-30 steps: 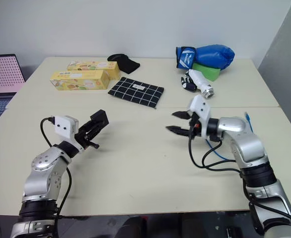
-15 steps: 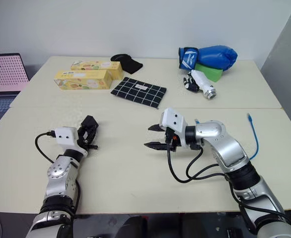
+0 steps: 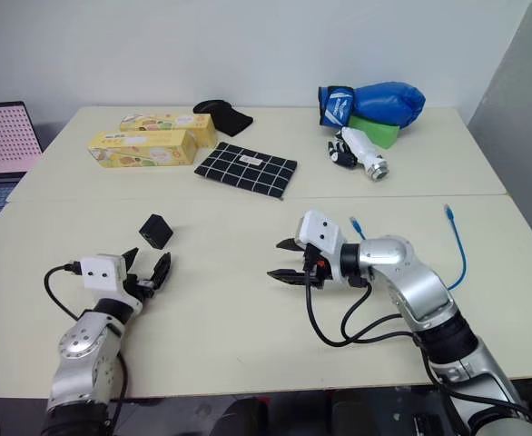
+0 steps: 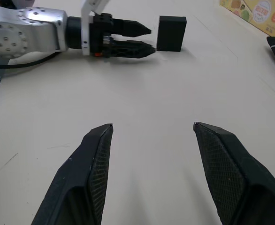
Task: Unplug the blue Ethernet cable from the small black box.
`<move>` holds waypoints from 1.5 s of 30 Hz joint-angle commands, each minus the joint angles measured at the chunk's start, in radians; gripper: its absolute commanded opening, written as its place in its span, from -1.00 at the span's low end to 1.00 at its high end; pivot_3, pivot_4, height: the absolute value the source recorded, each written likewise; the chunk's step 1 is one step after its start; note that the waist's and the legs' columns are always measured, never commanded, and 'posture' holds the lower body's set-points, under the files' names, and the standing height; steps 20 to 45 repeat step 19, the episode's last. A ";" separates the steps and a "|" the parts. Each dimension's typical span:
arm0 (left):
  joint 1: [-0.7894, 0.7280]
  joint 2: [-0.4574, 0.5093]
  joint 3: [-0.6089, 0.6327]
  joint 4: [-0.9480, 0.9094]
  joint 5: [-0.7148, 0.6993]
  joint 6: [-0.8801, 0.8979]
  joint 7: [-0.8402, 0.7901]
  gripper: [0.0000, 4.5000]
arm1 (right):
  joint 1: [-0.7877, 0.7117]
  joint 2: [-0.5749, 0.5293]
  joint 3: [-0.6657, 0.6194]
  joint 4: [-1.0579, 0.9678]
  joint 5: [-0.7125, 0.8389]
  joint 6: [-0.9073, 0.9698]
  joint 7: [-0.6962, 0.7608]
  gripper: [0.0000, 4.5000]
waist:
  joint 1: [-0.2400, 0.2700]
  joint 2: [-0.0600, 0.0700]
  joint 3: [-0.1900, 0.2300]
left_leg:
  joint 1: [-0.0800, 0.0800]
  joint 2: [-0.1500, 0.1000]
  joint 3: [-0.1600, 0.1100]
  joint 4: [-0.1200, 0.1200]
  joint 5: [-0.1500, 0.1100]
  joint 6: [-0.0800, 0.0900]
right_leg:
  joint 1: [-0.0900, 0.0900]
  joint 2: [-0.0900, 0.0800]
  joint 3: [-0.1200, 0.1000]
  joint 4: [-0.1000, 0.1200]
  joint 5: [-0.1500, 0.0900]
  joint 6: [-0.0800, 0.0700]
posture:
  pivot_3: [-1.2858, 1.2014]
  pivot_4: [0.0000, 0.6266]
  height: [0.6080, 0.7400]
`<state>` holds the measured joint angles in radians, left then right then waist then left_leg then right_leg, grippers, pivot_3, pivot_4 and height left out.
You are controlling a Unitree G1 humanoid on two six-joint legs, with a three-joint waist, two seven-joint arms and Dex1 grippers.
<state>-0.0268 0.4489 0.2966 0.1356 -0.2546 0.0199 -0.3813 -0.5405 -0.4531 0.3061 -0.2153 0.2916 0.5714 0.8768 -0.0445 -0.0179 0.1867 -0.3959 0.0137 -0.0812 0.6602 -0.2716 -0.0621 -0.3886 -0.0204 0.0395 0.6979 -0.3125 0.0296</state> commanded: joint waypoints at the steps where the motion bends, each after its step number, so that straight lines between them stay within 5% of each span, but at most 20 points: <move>1: 0.087 0.092 0.021 -0.173 0.010 0.166 -0.016 0.58 | 0.060 -0.040 -0.103 -0.074 0.046 0.045 -0.024 0.29 | 0.002 0.000 0.000 | 0.000 0.000 0.000 0.000 0.000 0.000 | 0.000 0.000 0.000 0.000 0.000 0.000 | 0.03 -0.52 1.00; 7: 0.125 0.252 0.117 -0.347 -0.140 0.345 -0.167 0.58 | 0.114 -0.185 -0.247 -0.030 0.080 0.089 0.010 0.29 | 0.013 0.000 0.000 | 0.000 -0.001 0.000 0.001 0.000 0.000 | 0.001 0.001 -0.001 0.000 0.000 0.000 | 0.03 -0.52 1.00; 16: 0.086 0.415 0.205 -0.305 -0.221 0.418 -0.345 0.58 | 0.071 -0.325 -0.363 0.075 0.087 0.081 0.039 0.29 | 0.010 0.001 0.001 | 0.000 -0.001 0.003 -0.001 0.000 0.000 | 0.001 0.002 -0.001 -0.001 0.000 0.000 | 0.03 -0.52 1.00; 45: 0.073 0.405 0.210 -0.303 -0.239 0.407 -0.370 0.58 | 0.054 -0.341 -0.365 0.096 0.081 0.072 0.036 0.29 | 0.009 0.001 0.001 | 0.000 -0.001 0.003 -0.001 0.000 0.000 | 0.000 0.002 0.000 -0.001 0.000 0.000 | 0.03 -0.52 1.00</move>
